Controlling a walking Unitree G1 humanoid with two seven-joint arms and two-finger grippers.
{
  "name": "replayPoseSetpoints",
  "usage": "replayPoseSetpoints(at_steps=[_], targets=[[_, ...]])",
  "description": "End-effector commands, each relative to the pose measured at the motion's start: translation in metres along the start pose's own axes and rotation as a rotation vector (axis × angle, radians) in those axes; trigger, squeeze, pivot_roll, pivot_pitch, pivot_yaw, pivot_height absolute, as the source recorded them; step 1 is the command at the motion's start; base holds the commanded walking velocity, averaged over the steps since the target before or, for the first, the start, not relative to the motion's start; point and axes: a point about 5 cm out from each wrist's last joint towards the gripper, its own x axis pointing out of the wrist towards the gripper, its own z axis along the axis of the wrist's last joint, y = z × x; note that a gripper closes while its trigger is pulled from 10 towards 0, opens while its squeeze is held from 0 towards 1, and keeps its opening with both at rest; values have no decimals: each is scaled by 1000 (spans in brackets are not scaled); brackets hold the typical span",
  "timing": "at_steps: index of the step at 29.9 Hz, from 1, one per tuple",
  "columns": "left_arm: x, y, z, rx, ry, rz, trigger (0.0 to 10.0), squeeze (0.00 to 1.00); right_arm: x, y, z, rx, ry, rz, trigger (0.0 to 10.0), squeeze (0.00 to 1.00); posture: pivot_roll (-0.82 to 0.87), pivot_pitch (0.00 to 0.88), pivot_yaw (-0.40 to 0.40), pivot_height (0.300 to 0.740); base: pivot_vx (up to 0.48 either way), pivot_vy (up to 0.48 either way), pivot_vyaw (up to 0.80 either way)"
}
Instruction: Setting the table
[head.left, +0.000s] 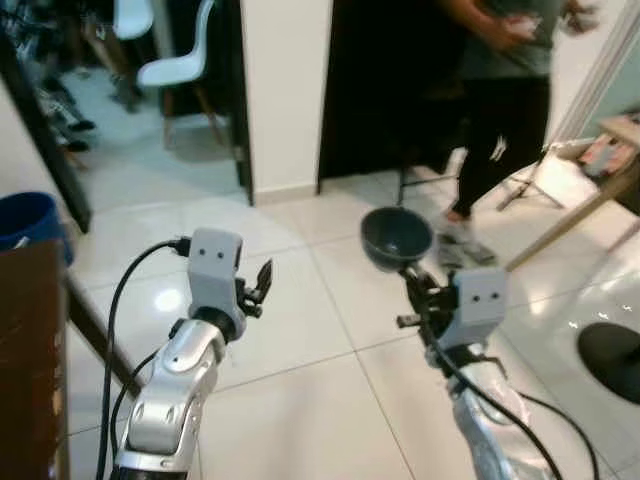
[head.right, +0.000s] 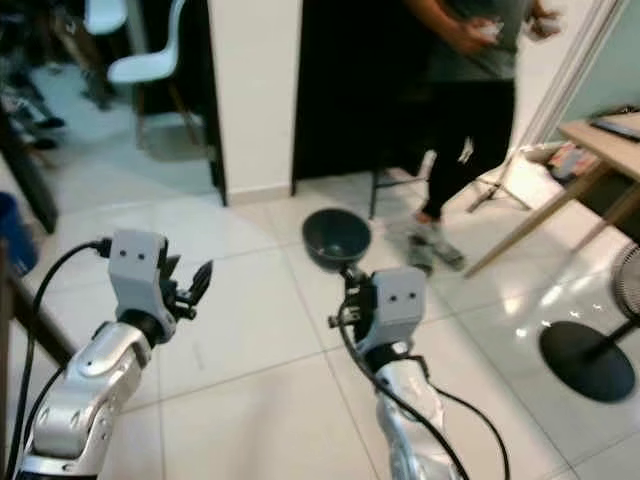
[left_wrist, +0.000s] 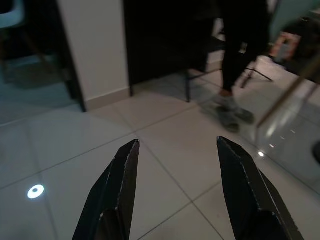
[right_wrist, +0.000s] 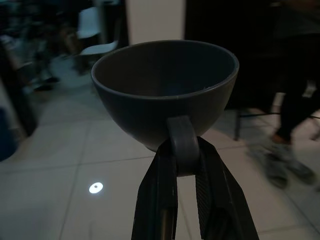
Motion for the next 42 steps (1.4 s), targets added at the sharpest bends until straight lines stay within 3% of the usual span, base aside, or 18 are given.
replayPoseSetpoints(at_steps=[1, 42], targets=[[-1, 1, -4, 3, 19, 6, 10000, 0, -1, 3, -1, 7, 4, 5, 10000, 0, -59, 0, 60, 740, 0, 0, -800], [0, 3, -1, -44, 5, 10, 10000, 0, 0, 4, -2, 7, 2, 7, 10000, 0, -57, 0, 59, 740, 0, 0, -800]])
